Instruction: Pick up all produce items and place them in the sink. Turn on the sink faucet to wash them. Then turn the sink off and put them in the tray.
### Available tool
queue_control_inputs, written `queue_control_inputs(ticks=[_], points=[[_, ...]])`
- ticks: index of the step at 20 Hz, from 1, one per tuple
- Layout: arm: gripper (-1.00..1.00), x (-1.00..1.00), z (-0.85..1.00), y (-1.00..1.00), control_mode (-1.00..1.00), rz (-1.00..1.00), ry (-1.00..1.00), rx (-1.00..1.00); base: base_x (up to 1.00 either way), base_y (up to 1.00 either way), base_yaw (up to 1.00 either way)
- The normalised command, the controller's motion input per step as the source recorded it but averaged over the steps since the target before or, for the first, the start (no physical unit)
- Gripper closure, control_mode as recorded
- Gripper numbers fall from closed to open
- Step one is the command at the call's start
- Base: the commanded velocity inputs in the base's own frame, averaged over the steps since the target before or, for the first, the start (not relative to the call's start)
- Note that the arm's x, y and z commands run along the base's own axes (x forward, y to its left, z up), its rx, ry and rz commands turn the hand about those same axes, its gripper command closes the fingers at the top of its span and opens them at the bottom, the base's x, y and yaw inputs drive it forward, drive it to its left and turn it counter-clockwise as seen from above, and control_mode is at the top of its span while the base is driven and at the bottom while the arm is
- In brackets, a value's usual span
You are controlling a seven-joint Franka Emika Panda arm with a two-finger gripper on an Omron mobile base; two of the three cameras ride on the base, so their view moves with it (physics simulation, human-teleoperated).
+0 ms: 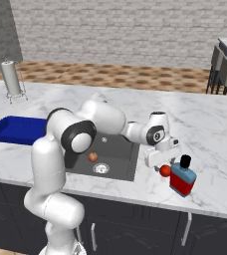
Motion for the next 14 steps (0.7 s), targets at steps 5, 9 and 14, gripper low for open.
queue_control_inputs(ticks=[5,9,14], points=[[-1.0,-0.37,-0.02,-0.03,-1.0,0.13,0.0,0.0,0.0,0.0,0.0],[-1.0,-0.17,-0.13,0.0,-1.0,0.14,0.0,0.0,0.0,0.0,0.0],[-1.0,0.04,-0.15,0.04,-1.0,0.14,0.0,0.0,0.0,0.0,0.0]])
